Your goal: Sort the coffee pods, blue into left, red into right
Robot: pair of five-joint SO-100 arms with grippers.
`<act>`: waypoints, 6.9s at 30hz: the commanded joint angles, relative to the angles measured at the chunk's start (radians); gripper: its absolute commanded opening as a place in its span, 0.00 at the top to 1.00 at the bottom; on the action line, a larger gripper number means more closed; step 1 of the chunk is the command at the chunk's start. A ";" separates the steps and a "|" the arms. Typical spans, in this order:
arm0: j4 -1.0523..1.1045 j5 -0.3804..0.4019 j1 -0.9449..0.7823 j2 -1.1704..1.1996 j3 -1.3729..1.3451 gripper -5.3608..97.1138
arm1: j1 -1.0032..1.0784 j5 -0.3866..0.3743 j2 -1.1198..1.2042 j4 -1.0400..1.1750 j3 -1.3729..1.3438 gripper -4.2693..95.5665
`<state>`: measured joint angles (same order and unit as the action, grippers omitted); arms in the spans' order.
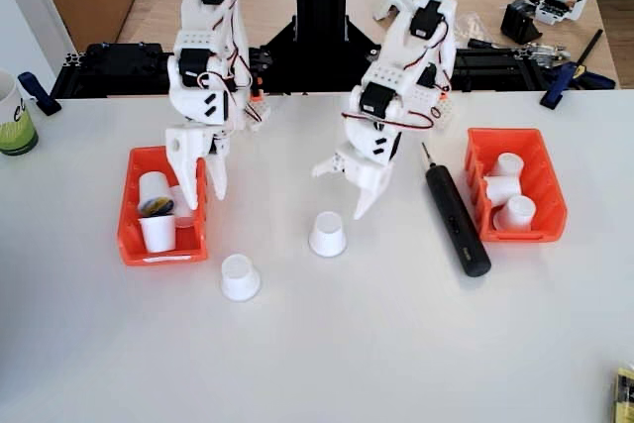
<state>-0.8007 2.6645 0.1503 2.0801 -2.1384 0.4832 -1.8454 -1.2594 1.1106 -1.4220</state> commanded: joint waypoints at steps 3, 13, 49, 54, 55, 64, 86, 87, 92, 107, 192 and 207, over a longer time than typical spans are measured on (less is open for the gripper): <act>-0.017 -0.012 -0.006 0.034 0.034 0.73 | -0.009 0.002 0.078 -0.048 0.123 0.54; -0.032 -0.014 -0.006 0.044 0.034 0.73 | -0.009 0.000 0.152 -0.124 0.152 0.60; -0.040 -0.015 -0.009 0.044 0.038 0.73 | -0.060 0.448 0.017 0.356 0.776 0.86; -0.034 -0.020 -0.015 0.040 0.041 0.73 | -0.078 0.419 -0.072 0.518 0.776 0.86; -0.034 -0.021 -0.018 0.040 0.041 0.73 | -0.072 0.423 -0.098 0.557 0.776 0.87; -0.015 -0.029 -0.026 0.040 0.038 0.73 | 0.018 0.621 -0.422 0.684 0.666 0.86; 0.040 -0.055 -0.066 0.044 -0.023 0.73 | -0.017 0.552 -0.558 -1.703 -1.212 0.86; 0.049 -0.055 -0.066 0.043 -0.023 0.73 | -0.026 0.543 -0.505 -1.772 -1.212 0.86; 0.109 -0.046 -0.064 0.017 -0.018 0.73 | -0.140 0.474 -0.469 -1.809 -1.190 0.88; 0.149 -0.097 -0.175 -0.017 -0.052 0.73 | -0.752 -0.192 -1.212 -0.422 -0.859 0.90; -0.557 -0.212 0.008 0.479 0.009 0.71 | 0.156 0.253 0.943 -0.798 1.167 0.83; -0.543 -0.221 -0.124 0.485 -0.017 0.71 | 0.192 1.100 0.626 -0.736 1.657 0.86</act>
<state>-1.3606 2.4467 0.0568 2.5617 -2.1583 0.6611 -1.0201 -0.5262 0.4679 0.1871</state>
